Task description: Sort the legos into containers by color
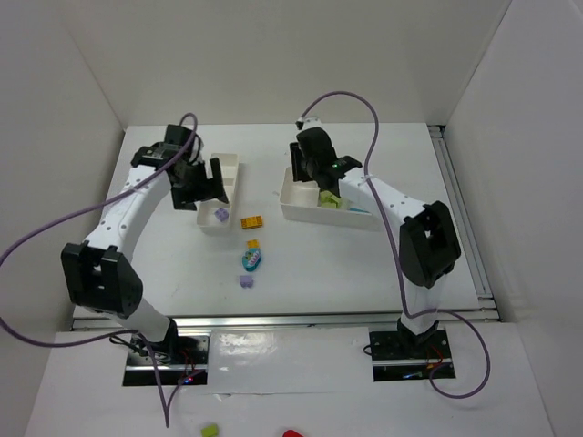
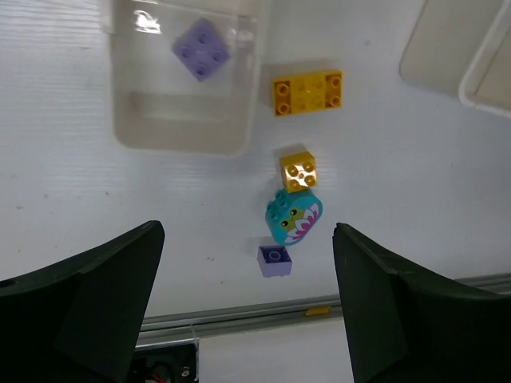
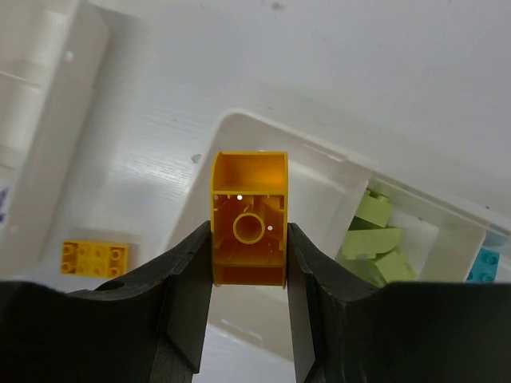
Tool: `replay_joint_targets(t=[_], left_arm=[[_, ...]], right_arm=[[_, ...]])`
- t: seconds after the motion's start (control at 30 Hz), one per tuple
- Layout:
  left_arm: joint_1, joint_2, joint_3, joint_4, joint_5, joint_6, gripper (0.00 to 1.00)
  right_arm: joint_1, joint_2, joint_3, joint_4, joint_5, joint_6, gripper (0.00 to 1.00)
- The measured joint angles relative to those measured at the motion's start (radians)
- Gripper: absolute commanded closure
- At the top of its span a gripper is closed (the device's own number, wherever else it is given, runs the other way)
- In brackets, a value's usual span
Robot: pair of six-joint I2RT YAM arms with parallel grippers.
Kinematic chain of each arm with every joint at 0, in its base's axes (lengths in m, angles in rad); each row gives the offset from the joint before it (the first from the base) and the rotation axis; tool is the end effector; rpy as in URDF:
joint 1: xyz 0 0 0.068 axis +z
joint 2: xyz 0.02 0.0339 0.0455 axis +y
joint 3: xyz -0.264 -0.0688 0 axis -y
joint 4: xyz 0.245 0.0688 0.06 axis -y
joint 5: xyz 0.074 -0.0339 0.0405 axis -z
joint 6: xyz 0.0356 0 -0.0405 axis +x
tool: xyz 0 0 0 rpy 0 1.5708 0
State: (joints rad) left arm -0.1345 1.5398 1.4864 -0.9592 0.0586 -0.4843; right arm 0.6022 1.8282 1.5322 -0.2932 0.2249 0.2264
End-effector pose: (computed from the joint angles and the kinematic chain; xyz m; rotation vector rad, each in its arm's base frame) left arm 0.3145 -0.0447 0.3313 -0.4328 2.5752 -0.3007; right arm 0.3584 0.2367 0.2943 -0.2740 2.1354 0.2402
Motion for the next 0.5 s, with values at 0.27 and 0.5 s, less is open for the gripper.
replay_joint_targets(t=[0.27, 0.5], left_arm=[[-0.149, 0.083, 0.017, -0.01, 0.034, 0.047, 0.05], [-0.208, 0.097, 0.018, -0.01, 0.006, 0.066, 0.11]], right_arm=[[-0.024, 0.119, 0.017, -0.067, -0.014, 0.012, 0.18], [-0.024, 0.084, -0.005, -0.064, -0.001, 0.012, 0.18]])
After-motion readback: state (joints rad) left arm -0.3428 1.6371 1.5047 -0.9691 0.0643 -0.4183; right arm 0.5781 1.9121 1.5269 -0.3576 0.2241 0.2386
